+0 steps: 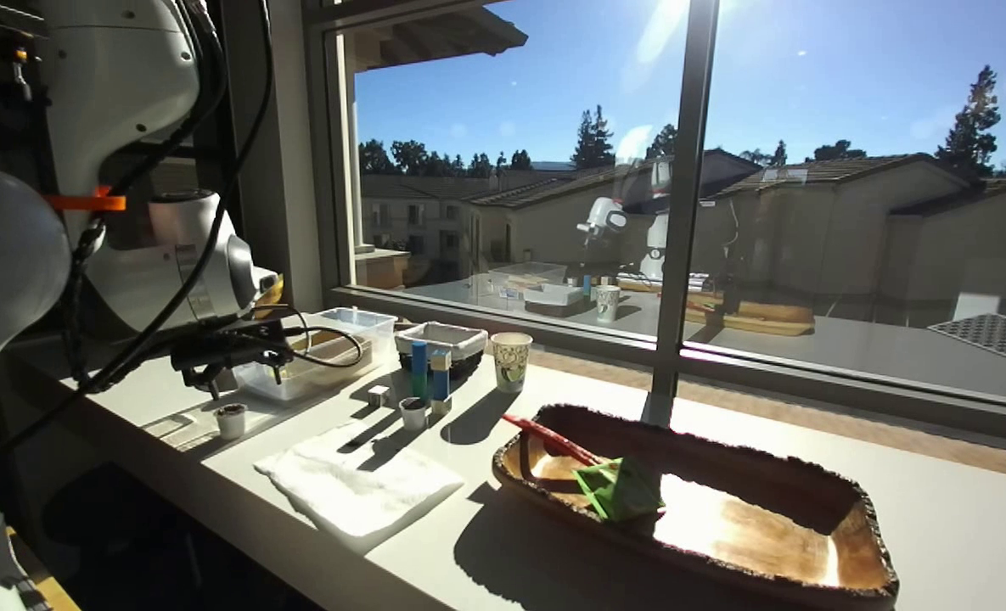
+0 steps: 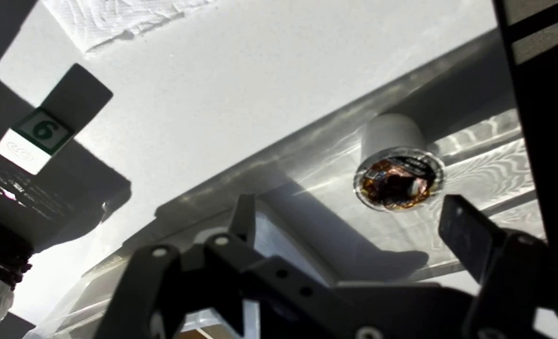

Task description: Pick up the bottle from the left and put some of the objects onto the towel

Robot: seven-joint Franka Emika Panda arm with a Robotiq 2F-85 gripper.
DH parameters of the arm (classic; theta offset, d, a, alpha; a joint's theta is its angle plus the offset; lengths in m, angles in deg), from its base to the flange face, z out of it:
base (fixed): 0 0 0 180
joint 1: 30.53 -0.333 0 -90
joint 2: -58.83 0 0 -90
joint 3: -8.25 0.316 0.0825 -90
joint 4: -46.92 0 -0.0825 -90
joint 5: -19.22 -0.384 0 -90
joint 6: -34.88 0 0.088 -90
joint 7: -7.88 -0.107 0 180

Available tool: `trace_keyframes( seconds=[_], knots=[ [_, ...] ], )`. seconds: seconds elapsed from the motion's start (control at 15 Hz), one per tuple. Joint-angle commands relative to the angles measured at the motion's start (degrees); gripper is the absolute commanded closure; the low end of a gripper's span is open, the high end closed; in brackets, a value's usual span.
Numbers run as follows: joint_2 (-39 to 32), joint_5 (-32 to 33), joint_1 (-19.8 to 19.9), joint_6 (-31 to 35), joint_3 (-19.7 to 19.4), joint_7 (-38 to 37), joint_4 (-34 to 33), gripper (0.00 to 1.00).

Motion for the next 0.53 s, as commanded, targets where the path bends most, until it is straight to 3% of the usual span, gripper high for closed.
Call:
trace_keyframes(
  seconds=[0.0, 0.47],
  knots=[
    [-6.5, -1.0, -3.2, 5.0, -1.3, 1.9, 0.1, 0.00],
    [-11.8, -2.3, -7.1, 7.6, -2.7, 1.6, 0.2, 0.00]
  ],
)
